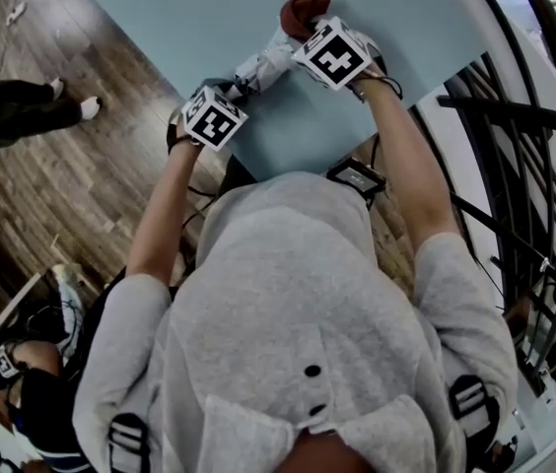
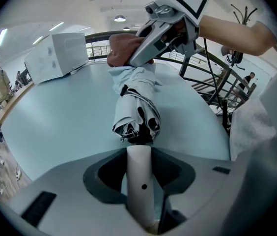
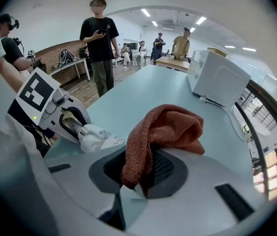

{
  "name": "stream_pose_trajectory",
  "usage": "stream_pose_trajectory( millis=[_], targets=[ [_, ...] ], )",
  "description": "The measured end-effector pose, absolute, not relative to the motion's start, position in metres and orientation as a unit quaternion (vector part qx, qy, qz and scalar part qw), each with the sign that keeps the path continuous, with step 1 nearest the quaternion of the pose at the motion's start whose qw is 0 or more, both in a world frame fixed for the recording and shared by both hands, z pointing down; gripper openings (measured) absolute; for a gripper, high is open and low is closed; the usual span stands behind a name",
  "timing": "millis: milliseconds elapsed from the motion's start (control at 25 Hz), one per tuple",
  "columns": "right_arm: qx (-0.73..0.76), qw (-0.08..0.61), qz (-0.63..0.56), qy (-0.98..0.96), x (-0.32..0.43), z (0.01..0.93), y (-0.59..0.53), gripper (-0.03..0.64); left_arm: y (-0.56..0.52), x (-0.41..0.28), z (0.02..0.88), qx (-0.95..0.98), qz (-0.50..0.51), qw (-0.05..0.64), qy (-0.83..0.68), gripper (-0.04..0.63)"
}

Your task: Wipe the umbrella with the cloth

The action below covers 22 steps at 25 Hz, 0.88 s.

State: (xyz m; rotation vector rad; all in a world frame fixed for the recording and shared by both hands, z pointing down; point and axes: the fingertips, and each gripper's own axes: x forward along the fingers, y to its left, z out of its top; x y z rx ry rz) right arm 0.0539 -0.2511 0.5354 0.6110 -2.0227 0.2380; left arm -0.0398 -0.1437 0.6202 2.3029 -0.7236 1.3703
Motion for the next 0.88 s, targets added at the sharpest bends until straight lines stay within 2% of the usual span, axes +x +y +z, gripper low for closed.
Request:
stream_pose_trajectory(
  millis=[880],
  targets=[
    [0.147, 0.498, 0.13, -0.845, -0.006, 0.553, -0.201, 0.077, -0.143, -0.038, 0.619, 0.813, 0.488, 0.185, -0.26, 0.161]
  ],
)
